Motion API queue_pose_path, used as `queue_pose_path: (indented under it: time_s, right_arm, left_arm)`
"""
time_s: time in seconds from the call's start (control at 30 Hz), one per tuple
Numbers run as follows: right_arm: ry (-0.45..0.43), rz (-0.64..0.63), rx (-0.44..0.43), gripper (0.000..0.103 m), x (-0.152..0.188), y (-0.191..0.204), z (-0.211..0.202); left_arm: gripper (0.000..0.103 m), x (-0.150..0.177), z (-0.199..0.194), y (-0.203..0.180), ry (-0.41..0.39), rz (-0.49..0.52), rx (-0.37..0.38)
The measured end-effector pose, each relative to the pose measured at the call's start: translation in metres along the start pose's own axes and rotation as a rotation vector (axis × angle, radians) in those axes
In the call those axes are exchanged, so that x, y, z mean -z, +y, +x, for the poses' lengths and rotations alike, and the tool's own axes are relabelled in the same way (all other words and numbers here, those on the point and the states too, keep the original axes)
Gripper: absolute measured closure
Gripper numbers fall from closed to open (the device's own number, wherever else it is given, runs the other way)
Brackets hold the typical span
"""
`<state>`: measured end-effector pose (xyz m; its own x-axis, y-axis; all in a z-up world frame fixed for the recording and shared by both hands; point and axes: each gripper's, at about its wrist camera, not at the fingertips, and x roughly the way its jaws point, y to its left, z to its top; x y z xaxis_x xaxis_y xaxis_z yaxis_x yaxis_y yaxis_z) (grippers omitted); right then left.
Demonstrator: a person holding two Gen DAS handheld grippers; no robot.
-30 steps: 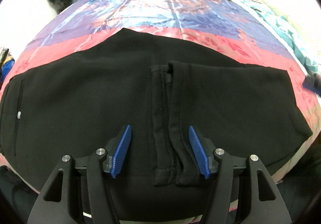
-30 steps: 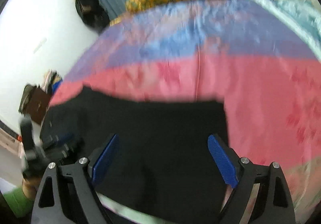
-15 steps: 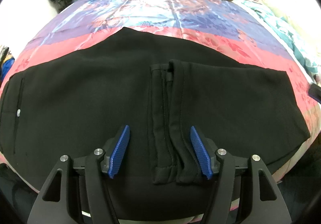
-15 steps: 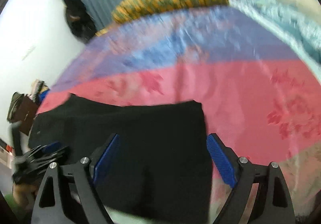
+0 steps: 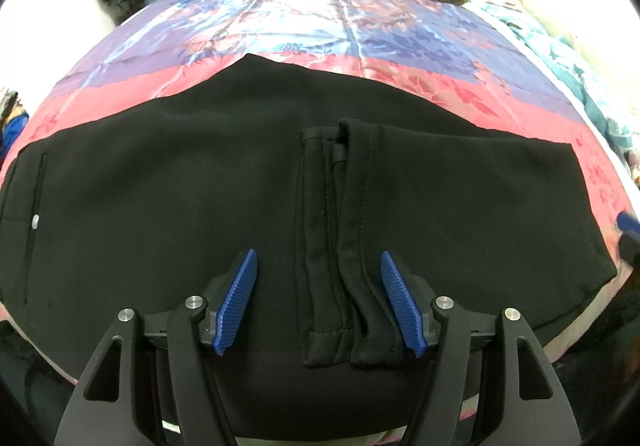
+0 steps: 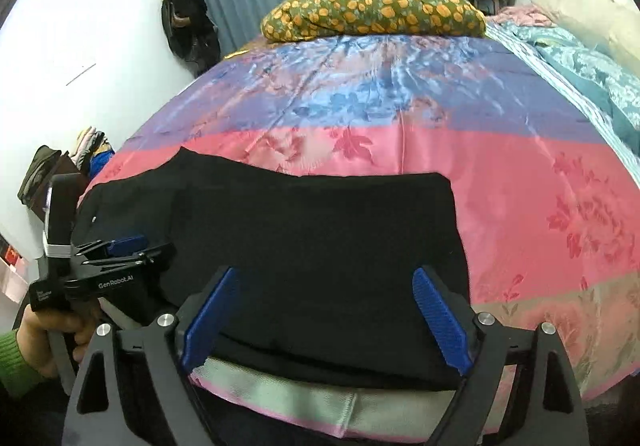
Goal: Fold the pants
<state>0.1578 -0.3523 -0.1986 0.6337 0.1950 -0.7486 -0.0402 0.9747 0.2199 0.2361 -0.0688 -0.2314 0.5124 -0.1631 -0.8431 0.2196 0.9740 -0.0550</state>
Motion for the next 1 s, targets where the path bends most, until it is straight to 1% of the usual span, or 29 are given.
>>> queue_pose_path:
  time_s: [0.03, 0.1, 0.13, 0.17, 0.2, 0.27, 0.3, 0.57, 0.77, 1.0]
  right_arm:
    - [0.029, 0.011, 0.001, 0.014, 0.004, 0.000, 0.009]
    - [0.134, 0.044, 0.013, 0.014, 0.021, -0.007, 0.036]
    - [0.147, 0.038, 0.013, 0.013, 0.026, -0.009, 0.040]
    - [0.115, 0.005, 0.019, 0.009, 0.028, -0.007, 0.037]
    - [0.119, -0.016, 0.016, 0.007, 0.027, -0.004, 0.037]
    - [0.129, -0.018, 0.000, 0.000, 0.025, -0.002, 0.039]
    - [0.125, -0.018, -0.014, 0.000, 0.026, -0.001, 0.040]
    - [0.096, -0.018, -0.001, 0.000, 0.032, -0.006, 0.045]
    - [0.083, -0.016, -0.008, 0.000, 0.034, -0.007, 0.042]
    - [0.069, -0.021, 0.007, 0.000, 0.036, -0.005, 0.042]
  left_arm:
    - [0.036, 0.000, 0.000, 0.000, 0.003, 0.001, 0.000]
    - [0.036, -0.001, 0.000, 0.001, 0.007, -0.001, 0.008]
    - [0.036, -0.001, 0.000, 0.001, 0.007, 0.000, 0.010]
    - [0.036, 0.000, 0.000, 0.001, 0.003, 0.002, 0.011]
    - [0.036, 0.000, 0.000, 0.001, -0.001, 0.002, 0.011]
    - [0.035, 0.001, 0.000, 0.001, -0.008, 0.000, 0.010]
    - [0.035, 0.002, 0.000, 0.001, -0.009, -0.001, 0.009]
    - [0.034, 0.001, 0.000, -0.001, -0.008, 0.004, 0.004]
    - [0.034, 0.001, 0.001, -0.001, -0.008, 0.006, 0.003]
    - [0.033, 0.002, 0.001, 0.000, -0.013, 0.011, 0.008]
